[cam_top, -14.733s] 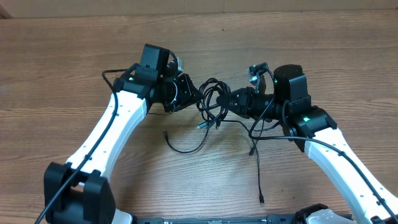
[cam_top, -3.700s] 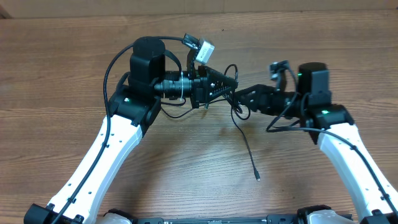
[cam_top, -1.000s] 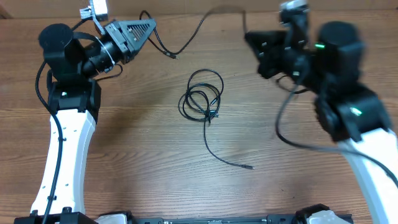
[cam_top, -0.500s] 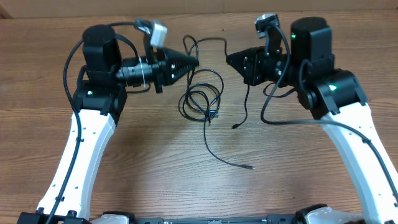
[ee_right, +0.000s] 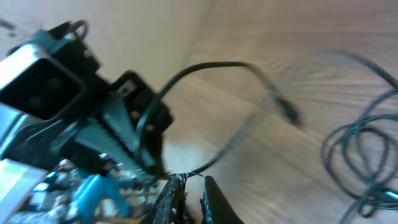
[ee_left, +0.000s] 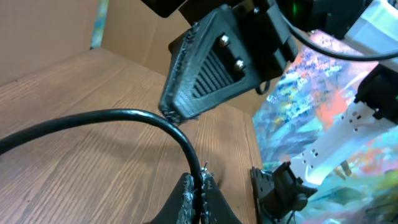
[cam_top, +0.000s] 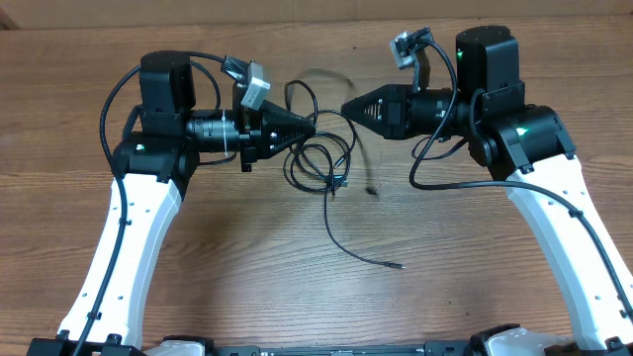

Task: Untangle cables

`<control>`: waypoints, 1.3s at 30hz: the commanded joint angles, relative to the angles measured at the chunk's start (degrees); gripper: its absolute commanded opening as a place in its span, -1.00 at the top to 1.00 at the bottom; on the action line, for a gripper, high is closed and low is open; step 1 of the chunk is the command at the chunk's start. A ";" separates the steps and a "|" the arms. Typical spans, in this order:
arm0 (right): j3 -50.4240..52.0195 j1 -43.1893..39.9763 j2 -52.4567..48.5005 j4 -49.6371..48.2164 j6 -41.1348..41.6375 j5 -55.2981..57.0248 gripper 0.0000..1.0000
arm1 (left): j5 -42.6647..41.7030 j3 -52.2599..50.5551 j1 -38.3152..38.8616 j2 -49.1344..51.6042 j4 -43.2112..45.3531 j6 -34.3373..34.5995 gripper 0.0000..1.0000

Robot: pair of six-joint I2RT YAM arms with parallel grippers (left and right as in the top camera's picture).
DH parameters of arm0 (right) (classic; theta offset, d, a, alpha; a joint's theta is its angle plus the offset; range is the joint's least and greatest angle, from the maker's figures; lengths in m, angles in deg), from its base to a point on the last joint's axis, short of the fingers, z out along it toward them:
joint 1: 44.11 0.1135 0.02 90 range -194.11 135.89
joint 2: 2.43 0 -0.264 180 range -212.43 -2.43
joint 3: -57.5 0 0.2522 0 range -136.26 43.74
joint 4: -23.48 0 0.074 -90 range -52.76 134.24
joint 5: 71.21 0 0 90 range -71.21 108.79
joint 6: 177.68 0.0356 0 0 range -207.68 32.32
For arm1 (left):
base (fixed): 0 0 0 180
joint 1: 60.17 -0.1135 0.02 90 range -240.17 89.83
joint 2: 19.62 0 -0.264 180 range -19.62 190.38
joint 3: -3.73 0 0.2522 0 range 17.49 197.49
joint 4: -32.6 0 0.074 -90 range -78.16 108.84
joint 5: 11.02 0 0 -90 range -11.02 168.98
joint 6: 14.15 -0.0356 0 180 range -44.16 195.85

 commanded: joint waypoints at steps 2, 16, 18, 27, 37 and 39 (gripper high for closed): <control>-0.15 -0.09 -0.35 -0.31 5.75 -5.05 0.81 | -0.83 0.52 0.96 -0.52 -0.24 -3.89 0.91; -0.15 -0.04 -0.37 0.17 9.11 -4.68 0.28 | 4.11 0.52 5.16 -0.52 -0.26 -3.87 0.92; -0.15 -0.04 -0.37 0.11 10.47 -4.13 0.30 | 4.11 0.52 5.20 -0.52 -0.26 -3.87 0.92; -0.15 1.49 -0.61 0.22 10.47 0.90 0.58 | 4.13 0.52 6.88 -0.50 -0.26 -3.89 0.91; -0.15 1.46 -0.92 9.03 10.43 15.91 0.92 | 6.21 0.52 6.86 -0.52 -2.51 -4.07 0.43; -0.15 1.36 -0.90 14.23 10.43 21.07 0.92 | 9.31 0.52 6.86 -0.52 -4.37 -4.02 -0.08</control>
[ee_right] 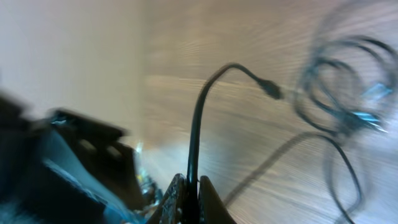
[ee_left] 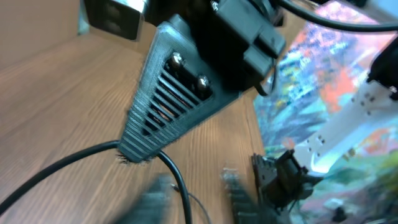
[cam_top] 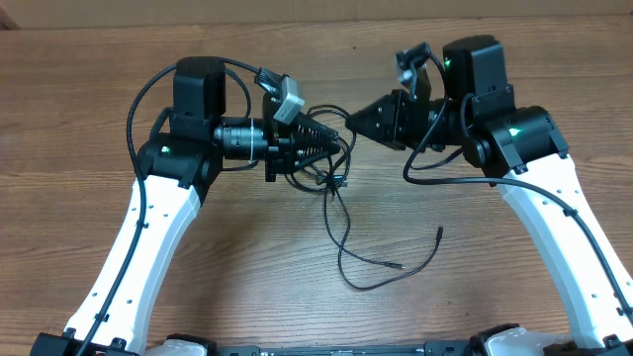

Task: Untangle cables

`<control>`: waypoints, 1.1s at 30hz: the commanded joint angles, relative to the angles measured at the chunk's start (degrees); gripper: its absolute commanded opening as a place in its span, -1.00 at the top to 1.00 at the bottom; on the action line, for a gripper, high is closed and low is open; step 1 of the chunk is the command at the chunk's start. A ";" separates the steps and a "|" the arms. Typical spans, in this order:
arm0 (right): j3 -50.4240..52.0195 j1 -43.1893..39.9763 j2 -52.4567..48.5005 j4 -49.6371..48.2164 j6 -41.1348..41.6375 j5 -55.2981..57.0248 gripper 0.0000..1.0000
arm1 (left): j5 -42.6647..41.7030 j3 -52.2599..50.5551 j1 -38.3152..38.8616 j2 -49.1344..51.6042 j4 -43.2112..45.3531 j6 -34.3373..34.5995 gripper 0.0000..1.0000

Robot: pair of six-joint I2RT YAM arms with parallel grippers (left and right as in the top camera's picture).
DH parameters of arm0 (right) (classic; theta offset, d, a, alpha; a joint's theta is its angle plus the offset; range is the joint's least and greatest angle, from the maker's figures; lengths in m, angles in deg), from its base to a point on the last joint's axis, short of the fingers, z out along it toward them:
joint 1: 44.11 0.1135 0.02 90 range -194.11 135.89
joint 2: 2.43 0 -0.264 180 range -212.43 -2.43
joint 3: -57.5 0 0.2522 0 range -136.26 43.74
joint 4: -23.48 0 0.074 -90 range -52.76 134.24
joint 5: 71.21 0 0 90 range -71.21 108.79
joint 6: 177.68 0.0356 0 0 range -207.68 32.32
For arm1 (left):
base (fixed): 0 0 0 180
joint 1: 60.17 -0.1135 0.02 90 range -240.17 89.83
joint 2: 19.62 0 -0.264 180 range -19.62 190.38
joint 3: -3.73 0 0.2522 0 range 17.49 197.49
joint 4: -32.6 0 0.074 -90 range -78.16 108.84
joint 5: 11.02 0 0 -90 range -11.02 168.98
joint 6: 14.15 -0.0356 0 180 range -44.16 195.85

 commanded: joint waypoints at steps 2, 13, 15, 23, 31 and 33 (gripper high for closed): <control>-0.13 -0.04 -0.37 8.17 -0.22 14.91 0.92 | 6.69 0.52 0.35 -0.50 -3.76 -0.66 -0.42; -0.11 -0.04 -0.37 35.54 7.19 38.05 0.92 | 17.68 0.52 0.35 -0.50 -10.23 -0.61 -0.99; 0.07 -0.04 -0.37 39.67 11.93 42.47 0.92 | 18.18 0.52 0.35 -0.50 -10.36 -0.63 -0.99; 8.74 0.02 -0.37 40.61 27.32 42.42 0.92 | 18.21 0.52 0.35 -0.50 -10.40 -0.63 -1.00; 24.17 0.00 -0.37 30.67 40.17 40.04 0.93 | 18.25 0.52 0.35 -0.50 -10.40 -0.66 -0.99; 27.67 0.00 -0.37 28.33 43.78 40.02 0.90 | 18.29 0.52 0.35 -0.48 -10.40 -0.66 -0.99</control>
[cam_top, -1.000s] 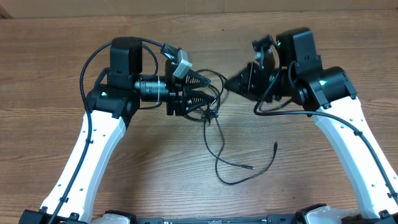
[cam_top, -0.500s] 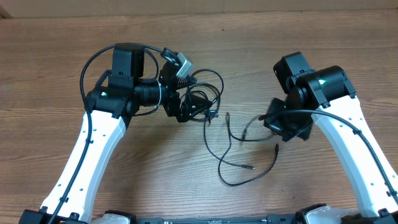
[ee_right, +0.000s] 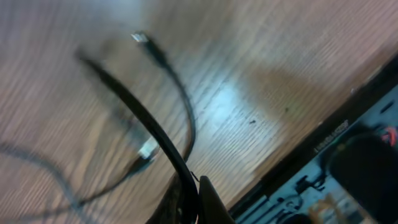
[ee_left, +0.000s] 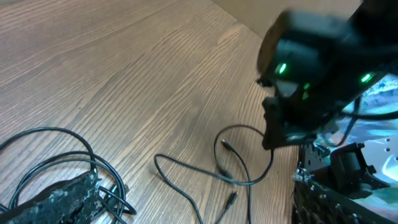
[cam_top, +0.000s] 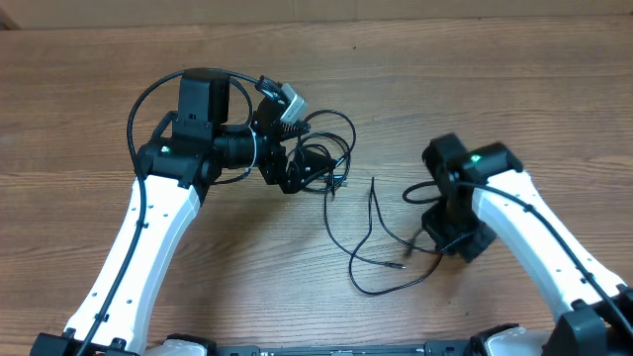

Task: Untangle cables

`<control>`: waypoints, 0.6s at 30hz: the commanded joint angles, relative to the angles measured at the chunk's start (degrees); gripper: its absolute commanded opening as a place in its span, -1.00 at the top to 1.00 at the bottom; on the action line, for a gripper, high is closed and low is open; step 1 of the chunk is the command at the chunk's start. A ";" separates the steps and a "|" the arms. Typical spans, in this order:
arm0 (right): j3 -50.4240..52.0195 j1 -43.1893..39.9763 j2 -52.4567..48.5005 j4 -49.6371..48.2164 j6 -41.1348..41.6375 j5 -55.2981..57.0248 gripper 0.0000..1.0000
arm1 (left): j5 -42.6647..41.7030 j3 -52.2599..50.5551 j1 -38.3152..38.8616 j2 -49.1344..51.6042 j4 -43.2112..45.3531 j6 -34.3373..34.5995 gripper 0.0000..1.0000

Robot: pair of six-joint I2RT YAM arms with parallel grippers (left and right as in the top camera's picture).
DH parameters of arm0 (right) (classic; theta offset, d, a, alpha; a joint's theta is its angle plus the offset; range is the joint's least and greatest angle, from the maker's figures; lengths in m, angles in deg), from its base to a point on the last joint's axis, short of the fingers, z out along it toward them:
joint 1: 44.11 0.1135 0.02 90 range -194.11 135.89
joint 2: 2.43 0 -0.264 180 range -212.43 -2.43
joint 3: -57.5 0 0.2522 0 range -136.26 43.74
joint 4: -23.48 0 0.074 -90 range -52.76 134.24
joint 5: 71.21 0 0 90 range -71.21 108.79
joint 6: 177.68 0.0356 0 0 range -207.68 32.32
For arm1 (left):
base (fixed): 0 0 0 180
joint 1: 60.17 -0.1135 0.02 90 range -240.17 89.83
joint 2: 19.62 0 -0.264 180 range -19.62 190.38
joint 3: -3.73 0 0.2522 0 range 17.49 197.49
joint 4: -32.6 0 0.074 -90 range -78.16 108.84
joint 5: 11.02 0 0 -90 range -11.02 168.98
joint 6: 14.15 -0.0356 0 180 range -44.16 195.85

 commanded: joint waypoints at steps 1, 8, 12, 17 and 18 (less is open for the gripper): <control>5.05 -0.07 0.22 -2.67 10.14 -0.22 0.85 | 0.22 0.52 0.37 -0.50 0.07 -0.42 -0.99; 15.02 -0.07 0.20 -14.93 11.15 -5.38 0.38 | 0.24 0.52 0.37 -0.48 0.07 -0.42 -0.99; 18.73 -0.07 0.20 -19.61 11.15 -5.62 0.07 | 0.26 0.52 0.37 -0.50 0.07 -0.42 -0.99; 22.93 -0.07 0.20 -26.03 11.13 -6.05 0.00 | 2.32 0.52 0.37 -0.48 0.04 -0.33 -0.99; 23.67 -0.04 0.20 -26.99 11.13 -6.03 0.01 | 2.99 0.52 0.37 -0.48 0.04 0.26 -0.99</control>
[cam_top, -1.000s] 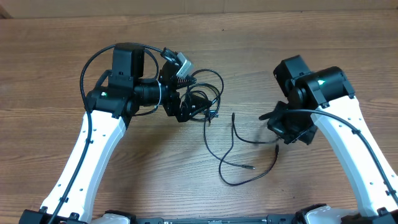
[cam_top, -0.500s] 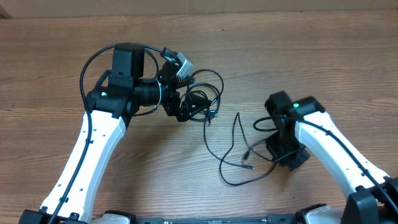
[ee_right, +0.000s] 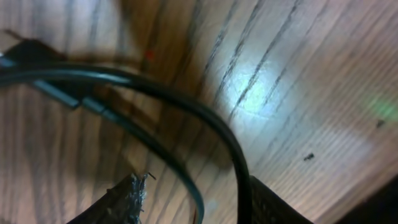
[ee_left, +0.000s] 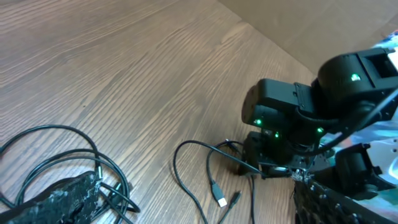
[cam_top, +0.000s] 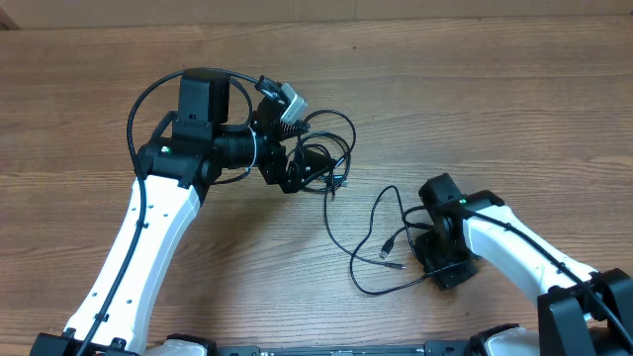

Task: Untangle cables

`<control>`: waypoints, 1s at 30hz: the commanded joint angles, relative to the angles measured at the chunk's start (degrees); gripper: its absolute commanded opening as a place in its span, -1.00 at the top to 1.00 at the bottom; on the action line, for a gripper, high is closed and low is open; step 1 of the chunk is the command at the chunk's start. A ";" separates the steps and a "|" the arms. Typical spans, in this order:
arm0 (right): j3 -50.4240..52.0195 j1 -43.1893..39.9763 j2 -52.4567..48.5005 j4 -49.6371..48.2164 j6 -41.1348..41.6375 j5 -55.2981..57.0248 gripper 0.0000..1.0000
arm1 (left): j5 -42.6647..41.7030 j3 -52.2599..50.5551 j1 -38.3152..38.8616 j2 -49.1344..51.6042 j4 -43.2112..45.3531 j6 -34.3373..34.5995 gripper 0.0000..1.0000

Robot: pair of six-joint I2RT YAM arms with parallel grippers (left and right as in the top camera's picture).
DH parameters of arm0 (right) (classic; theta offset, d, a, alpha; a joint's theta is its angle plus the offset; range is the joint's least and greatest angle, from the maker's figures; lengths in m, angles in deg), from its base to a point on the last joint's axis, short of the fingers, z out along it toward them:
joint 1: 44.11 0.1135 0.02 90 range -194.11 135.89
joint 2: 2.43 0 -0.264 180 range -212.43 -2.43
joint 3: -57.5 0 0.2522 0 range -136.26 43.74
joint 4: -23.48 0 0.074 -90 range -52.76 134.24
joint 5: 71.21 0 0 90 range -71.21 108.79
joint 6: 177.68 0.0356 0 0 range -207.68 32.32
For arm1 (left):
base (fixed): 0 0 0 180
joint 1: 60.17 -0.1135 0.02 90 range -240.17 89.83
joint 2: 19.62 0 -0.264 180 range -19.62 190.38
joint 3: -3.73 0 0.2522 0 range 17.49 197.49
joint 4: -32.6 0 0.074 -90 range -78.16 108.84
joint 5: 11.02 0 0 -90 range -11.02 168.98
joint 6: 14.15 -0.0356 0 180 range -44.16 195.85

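A tangled coil of thin black cables (cam_top: 331,138) lies at the back middle of the table. My left gripper (cam_top: 302,170) stands wide open at the coil, one finger (ee_left: 56,198) lying on it (ee_left: 56,146). A loose black cable (cam_top: 368,289) runs from the coil toward the front right, its USB plug (ee_left: 219,188) flat on the wood. My right gripper (cam_top: 442,265) is low over the table at that end. It is open (ee_right: 198,183), and the cable (ee_right: 186,106) passes between its fingers without being pinched.
The wooden table (cam_top: 227,287) stretches around the cables. My right arm's wrist (ee_left: 292,118) with its green lights fills the middle right of the left wrist view. A cardboard wall (ee_left: 323,25) stands behind it.
My right gripper was shut on the loose cable above the front right; now it is open and lower, with the cable slack between its fingers. The cable's ends lie closer to it. The left arm is unchanged.
Both grippers were shut on cable, tips nearly meeting above the coil. Then the left was opening while the right still held a strand. Later the left stood open at the coil and the right held the strand at the front right, where it now lies released.
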 commanded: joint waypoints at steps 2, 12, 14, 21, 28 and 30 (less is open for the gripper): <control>4.07 -0.07 0.20 -4.52 0.66 -0.44 0.22 | 2.21 0.52 0.35 -0.50 0.07 0.72 -0.99; 0.87 -3.72 0.85 -6.78 -3.74 5.18 0.92 | 2.60 0.52 0.35 -0.50 0.07 0.68 -0.99; -3.67 -5.60 2.01 -3.04 -7.10 7.80 0.92 | 4.07 0.52 0.35 -0.48 0.09 0.68 -0.99; -24.65 -11.89 5.07 6.69 -22.45 12.81 0.92 | 9.64 0.52 0.35 -0.48 0.07 0.68 -0.99; -35.82 -21.31 5.05 3.19 -34.25 13.60 0.92 | 17.42 0.52 0.35 -0.48 0.07 0.66 -0.99; -35.98 -25.70 5.01 -0.48 -37.27 13.66 0.92 | 20.17 0.52 0.35 -0.50 0.07 0.66 -0.98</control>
